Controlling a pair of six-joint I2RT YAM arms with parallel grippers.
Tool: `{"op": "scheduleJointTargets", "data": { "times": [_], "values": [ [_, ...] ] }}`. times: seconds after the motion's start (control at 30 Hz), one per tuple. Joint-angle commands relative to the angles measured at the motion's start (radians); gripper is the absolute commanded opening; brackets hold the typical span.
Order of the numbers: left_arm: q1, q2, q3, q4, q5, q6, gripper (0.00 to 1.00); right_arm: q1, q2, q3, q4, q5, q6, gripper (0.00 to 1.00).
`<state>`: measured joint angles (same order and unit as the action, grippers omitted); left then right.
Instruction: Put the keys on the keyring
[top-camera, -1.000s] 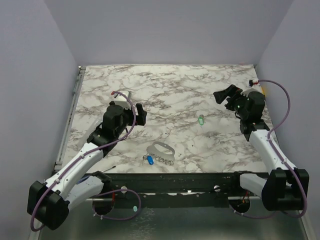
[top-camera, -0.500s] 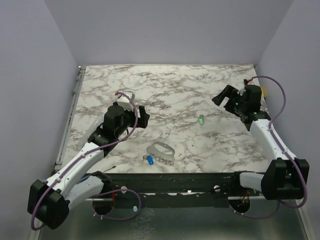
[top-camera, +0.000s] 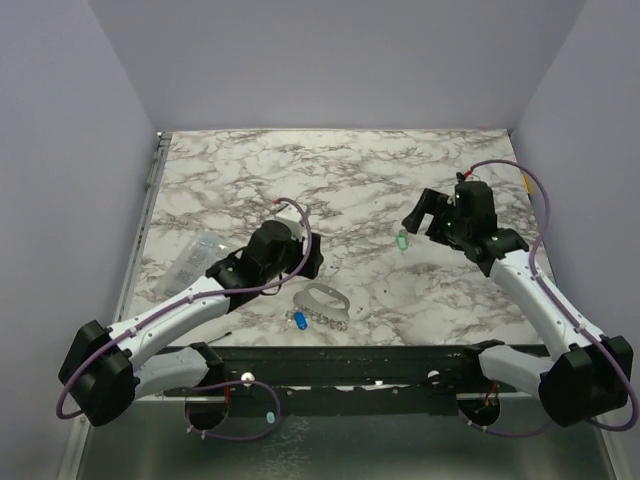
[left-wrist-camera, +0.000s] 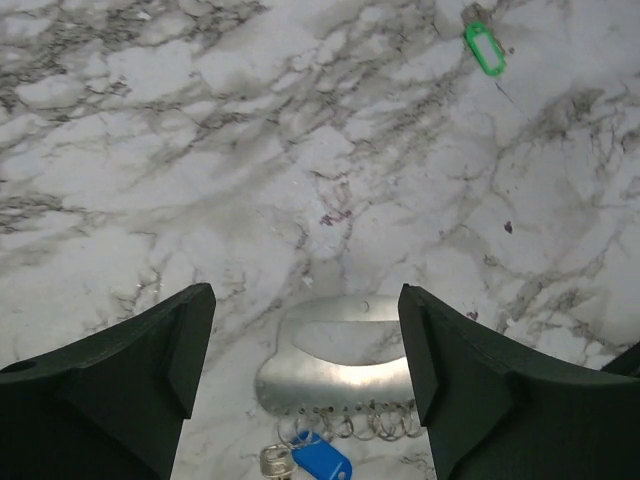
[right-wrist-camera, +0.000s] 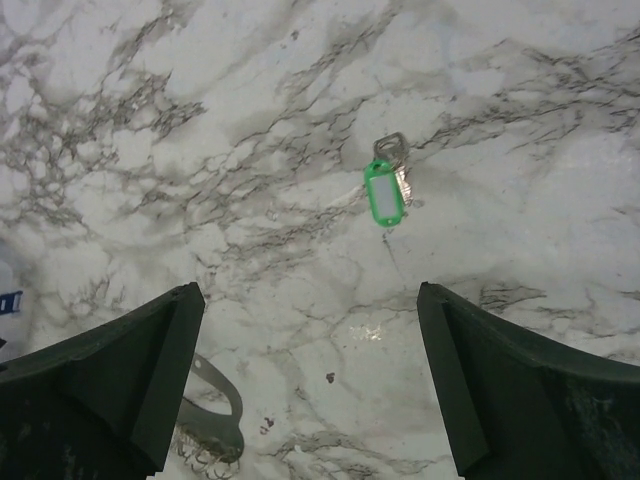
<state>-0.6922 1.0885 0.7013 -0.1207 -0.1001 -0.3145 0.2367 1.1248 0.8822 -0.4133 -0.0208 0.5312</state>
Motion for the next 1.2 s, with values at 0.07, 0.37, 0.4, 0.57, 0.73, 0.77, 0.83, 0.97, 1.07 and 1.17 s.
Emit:
{"op": "scheduleJointTargets", "data": {
  "times": [0.07, 0.37, 0.4, 0.57, 0.73, 0.77, 0.83, 0.97, 1.07, 1.17],
  "values": [
    [-0.189, 0.002, 0.029, -0.122, -0.157, -0.127, 0.74, 0.138, 0.008, -0.039, -0.045, 0.047, 0.033, 0.99],
    [-0.242, -0.08, 0.077, -0.293, -0.303, 0.076, 0.64, 0.436, 0.015, -0.135, -0.037, 0.091, 0.142, 0.9],
    [-0.242, -0.095, 0.078, -0.3, -0.373, 0.115, 0.64, 0.47, 0.017, -0.14, -0.037, 0.098, 0.158, 0.87],
    [-0.239, -0.138, 0.026, -0.25, -0.589, 0.164, 0.64, 0.619, 0.058, -0.144, -0.055, 0.142, 0.26, 0.86],
    [-0.23, -0.148, 0.016, -0.235, -0.569, 0.168, 0.64, 0.738, 0.127, -0.115, -0.065, 0.187, 0.355, 0.82],
    [-0.227, -0.153, 0.015, -0.234, -0.565, 0.167, 0.64, 0.759, 0.141, -0.108, -0.064, 0.192, 0.367, 0.79],
    [-0.226, -0.162, 0.012, -0.233, -0.558, 0.167, 0.64, 0.788, 0.17, -0.097, -0.06, 0.194, 0.379, 0.76],
    [-0.226, -0.182, 0.006, -0.229, -0.547, 0.169, 0.64, 0.818, 0.219, -0.095, -0.047, 0.185, 0.388, 0.64],
    [-0.223, -0.187, 0.005, -0.227, -0.538, 0.173, 0.64, 0.827, 0.261, -0.079, -0.047, 0.176, 0.394, 0.6],
    [-0.221, -0.186, 0.005, -0.225, -0.526, 0.174, 0.64, 0.839, 0.3, -0.06, -0.044, 0.173, 0.393, 0.58]
  ]
}}
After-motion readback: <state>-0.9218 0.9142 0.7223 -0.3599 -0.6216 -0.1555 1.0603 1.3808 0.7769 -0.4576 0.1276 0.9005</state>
